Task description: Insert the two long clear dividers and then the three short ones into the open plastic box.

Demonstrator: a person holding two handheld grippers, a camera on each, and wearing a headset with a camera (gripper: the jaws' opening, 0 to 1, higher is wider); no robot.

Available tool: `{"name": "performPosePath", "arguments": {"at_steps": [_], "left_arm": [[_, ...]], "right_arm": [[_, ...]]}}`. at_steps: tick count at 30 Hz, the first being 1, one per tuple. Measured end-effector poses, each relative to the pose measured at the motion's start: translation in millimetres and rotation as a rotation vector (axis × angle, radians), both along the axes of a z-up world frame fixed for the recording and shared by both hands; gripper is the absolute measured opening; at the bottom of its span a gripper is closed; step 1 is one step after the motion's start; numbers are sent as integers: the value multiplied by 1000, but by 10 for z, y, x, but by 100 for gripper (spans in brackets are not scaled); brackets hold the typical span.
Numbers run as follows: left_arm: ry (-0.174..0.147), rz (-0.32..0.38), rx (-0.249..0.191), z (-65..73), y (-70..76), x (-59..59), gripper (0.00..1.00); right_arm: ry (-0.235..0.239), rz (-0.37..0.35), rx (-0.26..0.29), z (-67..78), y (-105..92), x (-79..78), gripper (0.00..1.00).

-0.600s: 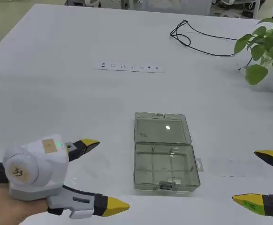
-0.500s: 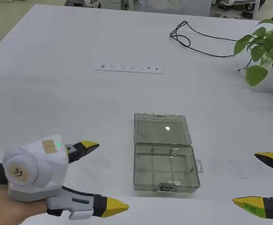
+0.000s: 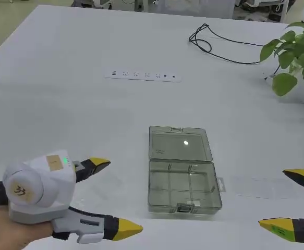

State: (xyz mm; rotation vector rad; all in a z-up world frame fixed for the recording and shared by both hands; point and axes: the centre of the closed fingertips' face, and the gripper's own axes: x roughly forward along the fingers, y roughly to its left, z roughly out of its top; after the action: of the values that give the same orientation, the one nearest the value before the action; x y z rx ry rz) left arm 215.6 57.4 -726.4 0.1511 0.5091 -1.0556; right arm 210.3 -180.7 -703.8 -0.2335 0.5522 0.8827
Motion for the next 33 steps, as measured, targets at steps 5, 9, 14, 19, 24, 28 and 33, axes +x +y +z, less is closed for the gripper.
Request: {"name": "performPosePath", "arguments": {"at_steps": [5, 9, 14, 19, 24, 28, 33], "left_arm": [[3, -1, 0, 3, -10, -11, 93], [4, 0, -2, 13, -14, -14, 93], [1, -5, -3, 23, -17, -15, 93], [1, -7, 1, 23, -12, -14, 93], [3, -9, 0, 27, -15, -19, 92], [4, -11, 0, 22, -21, -21, 92], [4, -13, -2, 29, -34, -12, 92]], "right_arm": [[0, 1, 0, 5, -2, -3, 81], [0, 3, -2, 9, 1, -8, 81], [-3, 4, -2, 24, -4, -2, 81], [-2, 6, -4, 22, -6, 2, 81], [-1, 11, -6, 19, 3, 2, 81], [1, 12, -6, 18, 2, 4, 81], [0, 11, -6, 20, -6, 15, 81]]}}
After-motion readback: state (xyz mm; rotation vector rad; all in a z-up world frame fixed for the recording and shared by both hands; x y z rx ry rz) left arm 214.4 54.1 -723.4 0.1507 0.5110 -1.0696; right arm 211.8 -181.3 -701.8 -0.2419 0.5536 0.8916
